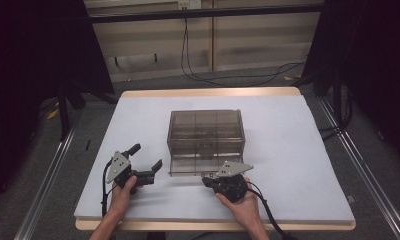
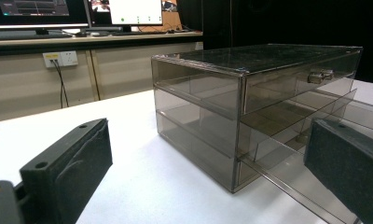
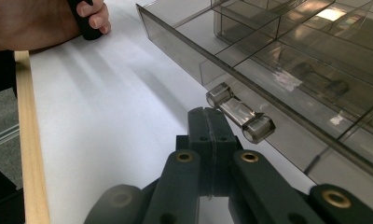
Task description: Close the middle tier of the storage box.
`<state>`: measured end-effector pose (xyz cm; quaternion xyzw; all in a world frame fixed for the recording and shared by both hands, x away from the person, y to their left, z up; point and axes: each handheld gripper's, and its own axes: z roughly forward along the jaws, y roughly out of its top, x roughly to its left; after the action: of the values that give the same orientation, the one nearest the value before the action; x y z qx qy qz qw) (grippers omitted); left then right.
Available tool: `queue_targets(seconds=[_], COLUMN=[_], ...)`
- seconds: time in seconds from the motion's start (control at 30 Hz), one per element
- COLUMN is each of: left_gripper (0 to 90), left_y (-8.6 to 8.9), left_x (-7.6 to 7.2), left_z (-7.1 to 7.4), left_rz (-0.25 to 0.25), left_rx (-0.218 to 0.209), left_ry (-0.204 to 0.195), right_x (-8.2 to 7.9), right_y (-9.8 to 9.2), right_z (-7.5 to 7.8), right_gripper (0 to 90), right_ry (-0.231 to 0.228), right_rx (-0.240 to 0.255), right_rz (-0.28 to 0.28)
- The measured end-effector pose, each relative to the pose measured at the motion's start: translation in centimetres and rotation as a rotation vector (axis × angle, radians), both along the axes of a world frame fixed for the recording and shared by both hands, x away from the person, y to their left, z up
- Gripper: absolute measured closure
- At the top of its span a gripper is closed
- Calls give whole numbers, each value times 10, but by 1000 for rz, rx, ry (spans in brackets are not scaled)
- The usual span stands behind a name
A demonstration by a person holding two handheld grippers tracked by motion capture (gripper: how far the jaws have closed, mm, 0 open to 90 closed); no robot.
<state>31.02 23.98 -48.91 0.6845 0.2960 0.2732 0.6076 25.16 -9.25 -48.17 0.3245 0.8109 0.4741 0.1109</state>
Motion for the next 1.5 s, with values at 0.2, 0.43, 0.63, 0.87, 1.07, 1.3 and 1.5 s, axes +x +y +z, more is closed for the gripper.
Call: queue_targets(seconds=[0.2, 0.43, 0.63, 0.87, 1.07, 1.3, 1.5], left_gripper=[9, 9, 9, 9, 9, 9, 9], left_y=[0, 0, 0, 0, 0, 0, 0], left_x=[0, 0, 0, 0, 0, 0, 0], left_z=[0, 0, 0, 0, 0, 0, 0], left_rz=[0, 0, 0, 0, 0, -1, -1], left_rx=[0, 0, -2, -2, -1, -1, -1], left_ry=[1, 0, 1, 0, 0, 0, 0], right_x=[1, 2, 4, 5, 7, 8, 10], right_y=[0, 1, 1, 1, 0, 1, 1], right_z=[0, 1, 1, 1, 1, 1, 1], right_gripper=[900, 900, 900, 900, 900, 900, 900], right_ry=[3, 2, 0, 3, 0, 2, 1], right_rx=[5, 4, 16, 20, 23, 28, 33], right_rz=[-7, -6, -11, -15, -20, -24, -25])
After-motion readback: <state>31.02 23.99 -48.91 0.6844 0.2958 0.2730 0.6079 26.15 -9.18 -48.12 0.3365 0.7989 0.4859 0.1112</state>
